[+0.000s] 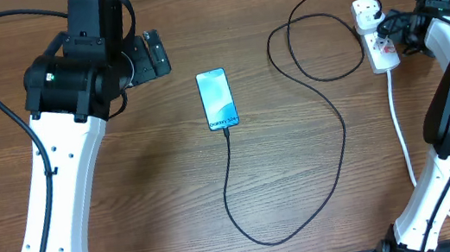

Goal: Plug charger to phone and switch on socket

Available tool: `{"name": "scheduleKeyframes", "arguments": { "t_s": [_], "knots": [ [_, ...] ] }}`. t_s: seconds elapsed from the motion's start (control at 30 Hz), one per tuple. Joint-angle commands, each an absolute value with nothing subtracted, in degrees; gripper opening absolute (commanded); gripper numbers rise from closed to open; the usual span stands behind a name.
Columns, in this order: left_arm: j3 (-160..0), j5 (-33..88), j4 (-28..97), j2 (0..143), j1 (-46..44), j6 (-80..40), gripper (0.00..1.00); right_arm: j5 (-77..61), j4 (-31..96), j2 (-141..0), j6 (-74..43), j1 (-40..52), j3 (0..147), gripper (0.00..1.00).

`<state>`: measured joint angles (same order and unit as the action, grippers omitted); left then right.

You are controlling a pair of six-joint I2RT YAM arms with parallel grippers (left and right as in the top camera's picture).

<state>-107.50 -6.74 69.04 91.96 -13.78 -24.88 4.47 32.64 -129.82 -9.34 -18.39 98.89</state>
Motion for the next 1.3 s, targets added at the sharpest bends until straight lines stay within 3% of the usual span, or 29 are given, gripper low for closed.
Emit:
{"name": "scheduleKeyframes", "arguments": {
  "t_s": [0.0, 1.27],
  "knots": [
    [-107.35, -7.90, 69.04, 92.14, -13.52, -24.23, 1.00, -2.70, 33.69, -131.94, -7.16, -16.43, 98.63, 1.00],
    [-107.35, -7.90, 69.04, 92.16, -13.52, -24.23, 1.00, -5.04, 33.50, -132.05, -6.94, -15.05, 98.63, 1.00]
  ]
}}
